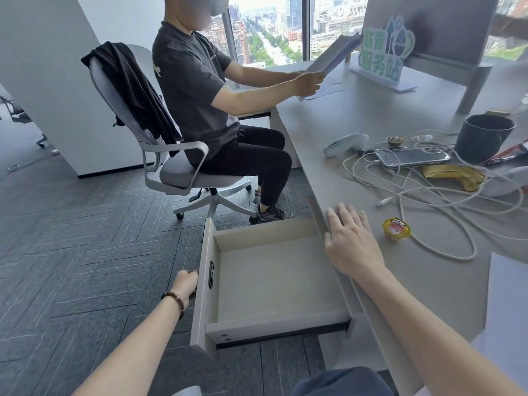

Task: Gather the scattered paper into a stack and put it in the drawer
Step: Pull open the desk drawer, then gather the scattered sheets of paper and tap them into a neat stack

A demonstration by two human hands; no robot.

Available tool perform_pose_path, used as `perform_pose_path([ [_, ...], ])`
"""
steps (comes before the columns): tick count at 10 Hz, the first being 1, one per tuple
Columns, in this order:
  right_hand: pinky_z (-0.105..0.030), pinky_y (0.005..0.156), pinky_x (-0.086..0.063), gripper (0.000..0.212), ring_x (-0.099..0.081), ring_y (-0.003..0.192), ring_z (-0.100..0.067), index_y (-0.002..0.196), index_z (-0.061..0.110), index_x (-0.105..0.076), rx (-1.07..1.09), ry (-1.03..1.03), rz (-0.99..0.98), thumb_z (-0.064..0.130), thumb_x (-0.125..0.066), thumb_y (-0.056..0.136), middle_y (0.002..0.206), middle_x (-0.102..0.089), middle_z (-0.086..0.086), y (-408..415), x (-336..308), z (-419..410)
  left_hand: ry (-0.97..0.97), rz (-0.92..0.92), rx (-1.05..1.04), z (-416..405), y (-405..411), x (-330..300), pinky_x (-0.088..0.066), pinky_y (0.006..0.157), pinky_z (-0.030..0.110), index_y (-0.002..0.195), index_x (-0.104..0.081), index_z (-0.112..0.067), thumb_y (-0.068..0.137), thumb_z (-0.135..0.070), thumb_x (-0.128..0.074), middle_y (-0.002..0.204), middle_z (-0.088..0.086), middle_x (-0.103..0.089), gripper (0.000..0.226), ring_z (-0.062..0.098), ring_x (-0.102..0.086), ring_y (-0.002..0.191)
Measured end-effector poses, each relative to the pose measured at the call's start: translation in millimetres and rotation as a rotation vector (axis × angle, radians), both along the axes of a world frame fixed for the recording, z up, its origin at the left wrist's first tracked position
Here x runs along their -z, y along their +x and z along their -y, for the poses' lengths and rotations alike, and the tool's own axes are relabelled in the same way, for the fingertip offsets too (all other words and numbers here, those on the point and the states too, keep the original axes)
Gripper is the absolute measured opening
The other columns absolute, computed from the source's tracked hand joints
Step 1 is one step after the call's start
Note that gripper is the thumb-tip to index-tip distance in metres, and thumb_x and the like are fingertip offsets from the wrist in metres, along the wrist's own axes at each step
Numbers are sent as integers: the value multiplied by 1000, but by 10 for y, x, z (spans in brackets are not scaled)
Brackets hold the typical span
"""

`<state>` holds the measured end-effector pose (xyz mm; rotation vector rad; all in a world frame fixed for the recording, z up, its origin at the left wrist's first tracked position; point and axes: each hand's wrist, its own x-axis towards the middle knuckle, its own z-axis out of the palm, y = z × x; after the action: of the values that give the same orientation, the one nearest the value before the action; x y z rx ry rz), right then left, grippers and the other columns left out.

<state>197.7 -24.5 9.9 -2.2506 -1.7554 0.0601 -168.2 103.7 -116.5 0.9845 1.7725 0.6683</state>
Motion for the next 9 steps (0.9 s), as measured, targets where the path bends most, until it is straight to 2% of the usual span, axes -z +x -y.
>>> perform_pose_path([
  [1, -44, 126, -3, 59, -10, 155, -27, 157, 14, -24, -3, 5, -2, 27, -37, 101, 166, -18, -13, 5, 2, -2, -1, -1, 1, 49, 23, -66, -50, 44, 22, 94, -68, 8, 94, -12, -62, 71, 17, -68, 21, 23, -61, 57],
  [3, -45, 125, -5, 58, -12, 154, -30, 155, 13, -27, -3, 1, 10, 25, -39, 99, 164, -21, -15, -3, 5, -1, 29, 28, -5, 92, 0, -64, -43, 36, 14, 97, -64, 1, 98, -13, -57, 71, 13, -64, 16, 21, -56, 56],
  [4, -45, 126, -5, 58, -11, 154, -30, 155, 13, -27, -4, 2, 14, 25, -39, 99, 164, -21, -14, -3, 8, 0, 31, 17, -11, 107, -16, -64, -45, 42, 17, 99, -66, 0, 98, -15, -58, 71, 11, -65, 17, 20, -58, 56],
  [5, -44, 126, -4, 59, -10, 154, -29, 156, 13, -26, -2, 0, 19, 26, -39, 99, 165, -19, -14, -6, 5, 5, 37, 23, -31, 149, -10, -132, -46, 52, 24, 97, -63, -2, 100, -10, -51, 73, 12, -64, 15, 22, -58, 60],
  [6, -44, 126, -4, 60, -10, 154, -29, 156, 13, -25, 3, -1, 26, 25, -39, 99, 165, -19, -14, -14, 4, 3, 41, 52, -46, 176, -21, -238, -49, 57, 28, 90, -61, -5, 101, -12, -51, 80, 13, -66, 16, 24, -60, 66],
  [7, -45, 125, -6, 60, -13, 154, -31, 155, 12, -29, 5, -1, 22, 24, -42, 98, 164, -22, -17, -19, -3, -7, 79, 59, -38, 138, -36, -335, -54, 70, 35, 90, -63, -5, 98, -18, -57, 95, 19, -68, 16, 31, -66, 80],
  [8, -47, 125, -11, 58, -19, 152, -36, 152, 13, -36, 11, 25, 30, 24, -50, 97, 161, -26, -22, -48, -43, 12, 143, 88, -33, 131, 43, -526, -54, 64, 32, 92, -61, -5, 98, -16, -58, 93, 16, -66, 13, 26, -64, 78],
  [9, -46, 125, -15, 55, -24, 150, -37, 148, 12, -42, 10, 49, 41, 25, -55, 96, 158, -32, -24, -82, -104, 65, 222, 63, 0, 143, 206, -757, -48, 58, 28, 90, -60, -7, 98, -13, -56, 80, 8, -61, 11, 20, -57, 72],
])
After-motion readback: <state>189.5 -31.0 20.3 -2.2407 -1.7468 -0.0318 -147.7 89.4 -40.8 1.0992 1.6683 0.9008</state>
